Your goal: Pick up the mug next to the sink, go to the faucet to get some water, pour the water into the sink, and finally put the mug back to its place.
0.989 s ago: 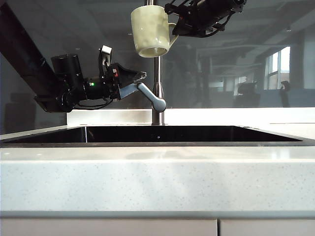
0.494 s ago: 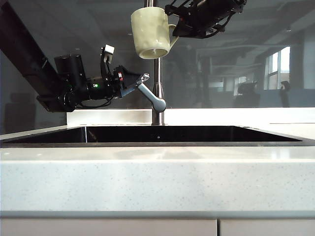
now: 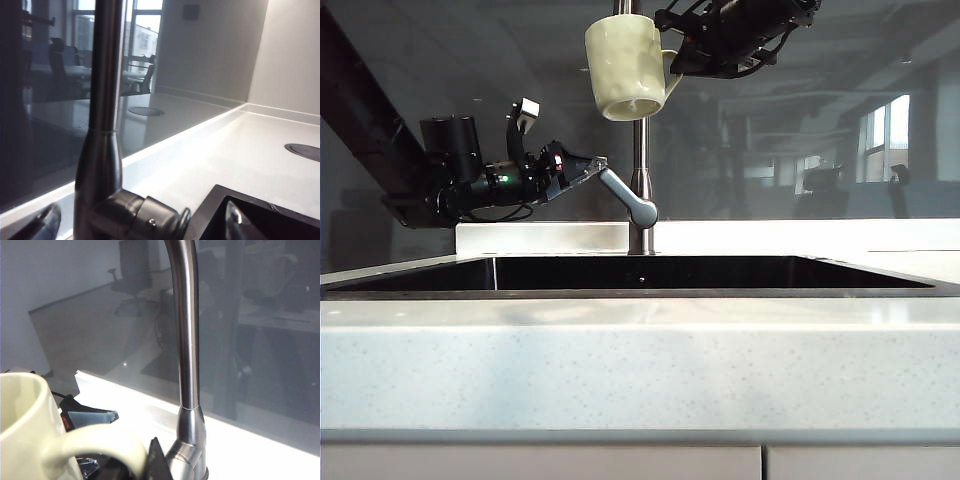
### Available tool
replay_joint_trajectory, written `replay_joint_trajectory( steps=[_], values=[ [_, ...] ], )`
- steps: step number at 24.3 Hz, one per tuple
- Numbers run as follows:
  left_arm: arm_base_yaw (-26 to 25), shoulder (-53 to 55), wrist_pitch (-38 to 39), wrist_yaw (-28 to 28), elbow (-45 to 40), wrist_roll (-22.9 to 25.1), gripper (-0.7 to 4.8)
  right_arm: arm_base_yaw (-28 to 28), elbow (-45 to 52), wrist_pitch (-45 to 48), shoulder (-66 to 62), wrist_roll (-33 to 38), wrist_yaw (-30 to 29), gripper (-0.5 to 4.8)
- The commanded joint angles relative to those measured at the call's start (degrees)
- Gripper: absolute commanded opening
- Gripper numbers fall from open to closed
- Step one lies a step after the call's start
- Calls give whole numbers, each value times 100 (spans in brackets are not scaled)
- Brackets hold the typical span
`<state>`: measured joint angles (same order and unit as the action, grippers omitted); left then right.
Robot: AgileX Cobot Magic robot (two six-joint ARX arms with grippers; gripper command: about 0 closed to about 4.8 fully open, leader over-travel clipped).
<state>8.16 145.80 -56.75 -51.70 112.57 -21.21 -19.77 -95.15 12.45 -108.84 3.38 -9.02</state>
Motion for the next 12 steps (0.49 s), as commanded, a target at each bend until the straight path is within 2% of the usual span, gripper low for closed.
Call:
replay_joint_trajectory(
  steps=[1,5,12],
  values=[
    [17,-52,28,50,33,315,422,-9,-83,409,125,87,-7,-1],
    [17,-52,289,179,33,544,422,-9,-83,413,125,87,-4,-1],
    [17,-52,450,1126,33,649,422,-9,-83,413,125,87,-4,-1]
  ],
)
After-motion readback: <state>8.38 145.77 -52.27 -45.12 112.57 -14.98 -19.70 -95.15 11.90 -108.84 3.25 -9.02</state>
